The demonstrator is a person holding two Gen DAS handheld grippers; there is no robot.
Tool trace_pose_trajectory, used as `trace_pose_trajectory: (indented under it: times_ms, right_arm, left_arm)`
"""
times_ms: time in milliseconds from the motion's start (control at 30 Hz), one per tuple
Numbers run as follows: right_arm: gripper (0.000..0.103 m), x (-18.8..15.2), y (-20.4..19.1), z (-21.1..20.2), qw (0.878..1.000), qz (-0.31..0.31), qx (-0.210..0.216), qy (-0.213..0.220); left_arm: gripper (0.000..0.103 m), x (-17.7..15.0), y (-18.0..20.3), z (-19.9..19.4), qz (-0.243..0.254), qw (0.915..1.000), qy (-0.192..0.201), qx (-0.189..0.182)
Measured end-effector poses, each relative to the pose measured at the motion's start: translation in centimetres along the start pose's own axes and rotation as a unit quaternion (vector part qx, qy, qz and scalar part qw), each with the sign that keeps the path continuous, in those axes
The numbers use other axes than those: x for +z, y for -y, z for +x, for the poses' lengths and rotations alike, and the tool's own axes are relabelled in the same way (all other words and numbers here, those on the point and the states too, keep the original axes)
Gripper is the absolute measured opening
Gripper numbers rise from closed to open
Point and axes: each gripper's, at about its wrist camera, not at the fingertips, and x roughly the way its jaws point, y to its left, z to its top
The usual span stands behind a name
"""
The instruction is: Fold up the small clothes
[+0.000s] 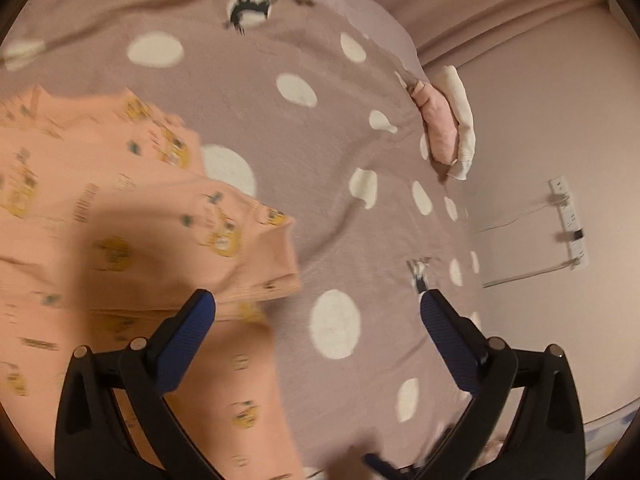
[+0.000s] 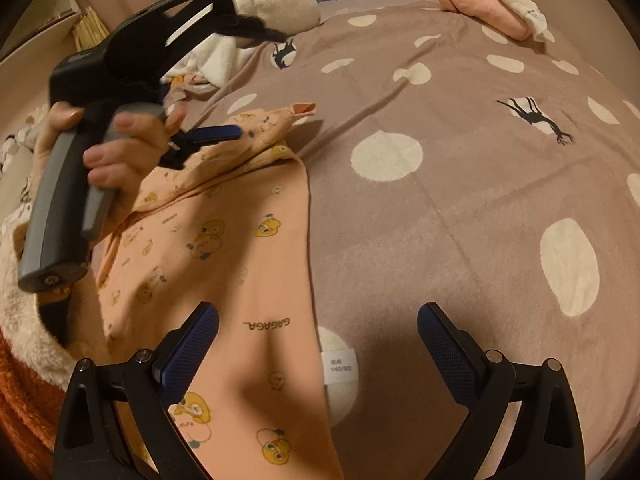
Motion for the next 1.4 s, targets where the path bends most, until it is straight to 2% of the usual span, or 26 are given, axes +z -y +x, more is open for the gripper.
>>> trace_pose_trajectory:
  times_ms: [67,200,333,400,467,533,633,700,800,900,1000,1067,1100,1200,1233,1333,1400]
  right_arm:
    - [0.1,0.0,-0.3,-0.2,1.0,-0.001,0.001,0.001]
    - [0.1,-0.2,-1.3,-0.9,1.0,-0.011,0.001,0.003]
    - [0.1,-0.5,-2.1,-1.7,1.0,-0.021,-0.004,0.005]
    - [0.1,-0.8,-2.4,-2.2,1.0,-0.023,-0.007,0.008]
    - [0.1,-1.2,-2.6,-2.6,1.0,-0.026,0.001,0.008]
    - [0.1,-1.4,-2.9,-2.4,1.0,-0.028,0.003,0.004]
    - [0.1,-1.8,-3.2,-1.7,0.999,-0.038,-0.019,0.006]
    - [0.1,-2.3,-3.0,-1.1,0.999,-0.041,-0.029,0.005]
    - [0.1,-3.2,-2.3,-0.1,0.999,-0.014,-0.03,-0.014]
    - [0.1,-4.1,-2.4,-0.2,0.999,-0.004,-0.024,-0.024]
    - [0.1,-5.2,-3.2,-0.9,0.999,-0.02,-0.031,-0.02]
    - [0.1,-5.6,-3.8,-1.4,0.999,-0.029,-0.039,-0.014]
    - [0.1,-5.9,-4.1,-1.7,0.999,-0.03,-0.038,-0.012]
    - [0.1,-6.4,-4.2,-2.1,0.999,-0.022,-0.021,-0.015]
    - [0.1,-6.7,-4.2,-2.2,0.999,-0.021,-0.019,-0.016]
    - [0.1,-7.2,-4.3,-2.5,0.999,-0.027,-0.032,-0.018]
    - [0.1,-7.3,-4.3,-2.8,0.999,-0.029,-0.043,-0.013]
  left_arm:
    - [0.102,-0.7,-0.1,-1.7,0.026,0.9988,0.015,0.039]
    - [0.102,-2.2,-1.8,-5.1,0.036,0.996,0.036,0.074]
    - [0.102,-5.2,-4.6,-9.6,0.049,0.9907,0.072,0.104]
    - [0.103,-7.5,-6.7,-11.7,0.069,0.9816,0.088,0.155]
    - [0.102,-10.0,-9.2,-13.3,0.07,0.969,0.091,0.219]
    - [0.102,-12.2,-11.3,-15.0,0.049,0.9647,0.101,0.238]
    - [0.102,-15.3,-14.6,-17.5,0.001,0.9681,0.114,0.223]
    - [0.102,-17.5,-16.4,-19.2,-0.028,0.9659,0.134,0.22]
    - [0.102,-20.5,-17.9,-21.2,-0.058,0.9598,0.163,0.221]
    - [0.102,-23.1,-17.8,-23.0,-0.06,0.9483,0.197,0.242]
    - [0.102,-25.5,-17.2,-24.7,-0.053,0.9292,0.268,0.25]
    - [0.102,-26.5,-16.8,-25.1,-0.045,0.9237,0.288,0.249]
    - [0.102,-26.7,-16.9,-25.2,-0.043,0.9254,0.29,0.24]
    - [0.102,-26.7,-17.1,-24.7,-0.05,0.9434,0.257,0.204]
    - [0.102,-26.9,-17.1,-24.6,-0.05,0.9444,0.256,0.2]
    - [0.102,-27.1,-17.0,-24.4,-0.045,0.9388,0.271,0.207]
    - [0.102,-27.2,-17.0,-24.3,-0.04,0.9394,0.269,0.209]
